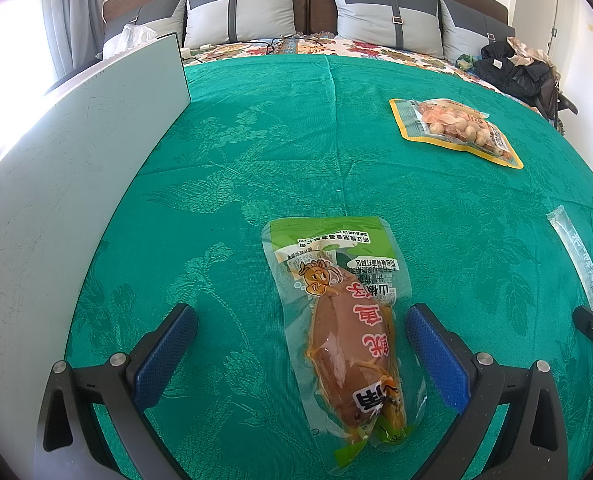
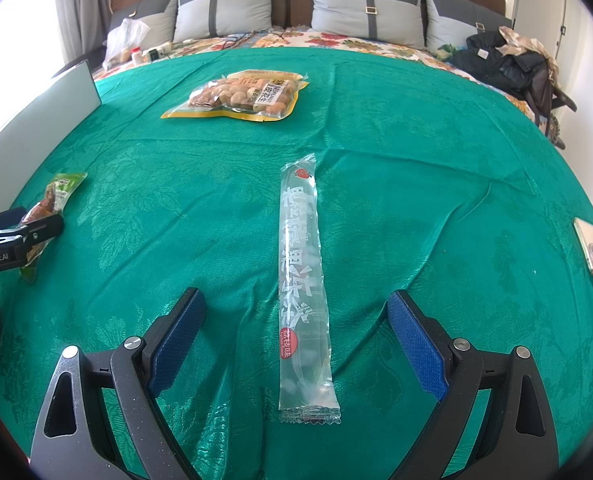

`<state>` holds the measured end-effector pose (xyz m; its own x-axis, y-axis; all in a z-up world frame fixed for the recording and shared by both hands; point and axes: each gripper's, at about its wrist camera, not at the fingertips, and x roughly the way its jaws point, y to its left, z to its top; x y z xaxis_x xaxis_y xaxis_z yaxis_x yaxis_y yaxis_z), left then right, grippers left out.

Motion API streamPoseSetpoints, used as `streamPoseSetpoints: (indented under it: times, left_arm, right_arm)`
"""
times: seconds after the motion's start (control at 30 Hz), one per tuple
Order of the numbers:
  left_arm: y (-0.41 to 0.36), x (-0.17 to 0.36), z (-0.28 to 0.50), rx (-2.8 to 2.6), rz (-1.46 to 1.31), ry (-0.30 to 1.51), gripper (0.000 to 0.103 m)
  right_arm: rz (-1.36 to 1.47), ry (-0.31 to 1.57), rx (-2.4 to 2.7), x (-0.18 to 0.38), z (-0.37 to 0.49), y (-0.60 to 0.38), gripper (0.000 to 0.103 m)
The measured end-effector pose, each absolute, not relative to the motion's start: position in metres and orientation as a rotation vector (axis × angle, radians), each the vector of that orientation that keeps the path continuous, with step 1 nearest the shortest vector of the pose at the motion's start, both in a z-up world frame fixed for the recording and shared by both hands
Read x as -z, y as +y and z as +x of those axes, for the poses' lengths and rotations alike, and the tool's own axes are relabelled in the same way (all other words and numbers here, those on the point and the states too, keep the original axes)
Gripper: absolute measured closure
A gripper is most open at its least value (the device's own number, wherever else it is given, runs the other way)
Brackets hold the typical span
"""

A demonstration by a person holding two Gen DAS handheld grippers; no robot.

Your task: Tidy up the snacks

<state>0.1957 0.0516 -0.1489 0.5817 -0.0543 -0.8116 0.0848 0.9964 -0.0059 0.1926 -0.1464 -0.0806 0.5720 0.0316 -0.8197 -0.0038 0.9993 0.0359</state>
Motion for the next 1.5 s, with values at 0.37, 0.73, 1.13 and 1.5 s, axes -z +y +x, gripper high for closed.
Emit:
streamPoseSetpoints:
  times: [0.37, 0.73, 1.13, 1.5]
  left_arm:
    - [0.051, 0.142, 0.199, 0.169, 0.082, 1.082, 0.015]
    - [0.084, 0.109, 0.177, 0.284, -0.148, 1.097, 0.074]
    - [0.148, 0.050, 0.119, 0.375, -0.488, 0.931, 0.074]
    - [0.337, -0.017, 0.084, 0.015, -0.520, 0.778, 0.074]
  right_arm:
    - [0.294, 1.067, -0.135, 0.065, 0.204, -0.186, 0.011]
    - [0.285, 1.194, -0.156, 0.053, 0.219, -0.167, 0.084]
    - [0.604, 1.113, -0.310, 0.002, 0.201, -0.145, 0.084]
    - [0.530, 1.036, -0.792, -0.111, 0.232, 0.097, 0.083]
